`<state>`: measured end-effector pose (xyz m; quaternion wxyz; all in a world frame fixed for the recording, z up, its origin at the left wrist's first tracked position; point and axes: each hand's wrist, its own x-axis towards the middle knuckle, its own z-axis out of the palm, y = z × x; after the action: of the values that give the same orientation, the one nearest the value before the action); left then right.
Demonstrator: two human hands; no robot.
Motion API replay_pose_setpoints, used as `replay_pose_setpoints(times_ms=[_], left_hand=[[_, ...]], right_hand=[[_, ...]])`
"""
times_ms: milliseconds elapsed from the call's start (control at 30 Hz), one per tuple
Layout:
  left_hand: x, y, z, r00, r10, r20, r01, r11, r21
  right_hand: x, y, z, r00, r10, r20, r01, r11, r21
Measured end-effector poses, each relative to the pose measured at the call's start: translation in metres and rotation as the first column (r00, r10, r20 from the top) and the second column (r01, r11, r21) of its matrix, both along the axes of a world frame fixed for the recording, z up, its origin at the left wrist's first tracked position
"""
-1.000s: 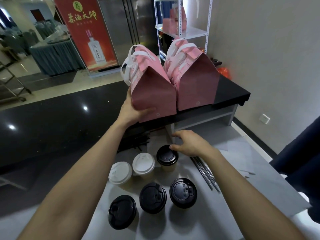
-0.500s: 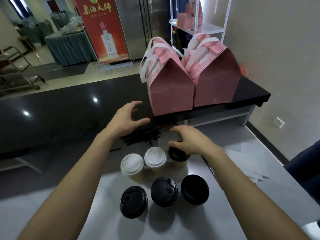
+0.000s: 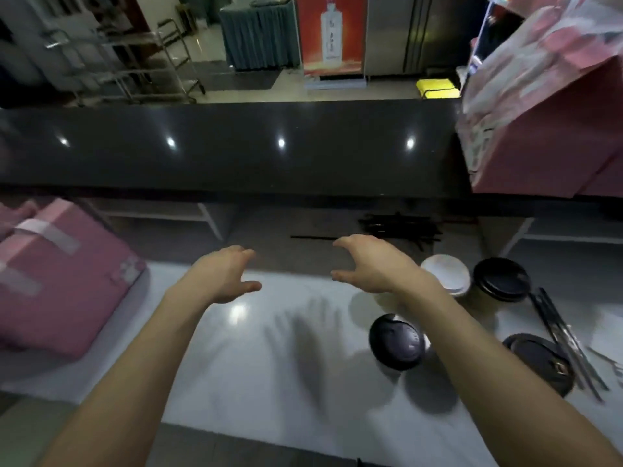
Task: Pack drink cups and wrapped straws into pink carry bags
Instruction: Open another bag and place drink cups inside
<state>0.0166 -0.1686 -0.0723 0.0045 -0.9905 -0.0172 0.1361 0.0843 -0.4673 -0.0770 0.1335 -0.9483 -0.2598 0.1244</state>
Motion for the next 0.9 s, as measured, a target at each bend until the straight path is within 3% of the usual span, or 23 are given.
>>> replay_pose_setpoints(times_ms=[233,533,733,900], left_hand=[[-0.044,0.152,-0.009,0.997,-0.065,0.045,0.065,0.998,-0.005],[-0.101,0.297,0.046,0.947,-0.179,0.268,0.203,0.977,-0.067],[-0.126,0.368,0.079,0.876,-0.022,0.481,0.136,0.97,-0.203],[-0.14,0.423,0.094,0.851,0.15,0.504,-0.021,0.968,-0.251]], right_hand=[[-0.055,0.161,-0.033,0.997,-0.065,-0.044,0.065,0.998,-0.014],[-0.113,0.336,-0.012,0.987,-0.159,-0.033,0.16,0.987,0.027],[-0.116,0.432,0.024,0.988,-0.153,-0.016,0.152,0.96,0.234],[-0.114,0.509,0.06,0.981,-0.179,0.069,0.151,0.943,0.296]])
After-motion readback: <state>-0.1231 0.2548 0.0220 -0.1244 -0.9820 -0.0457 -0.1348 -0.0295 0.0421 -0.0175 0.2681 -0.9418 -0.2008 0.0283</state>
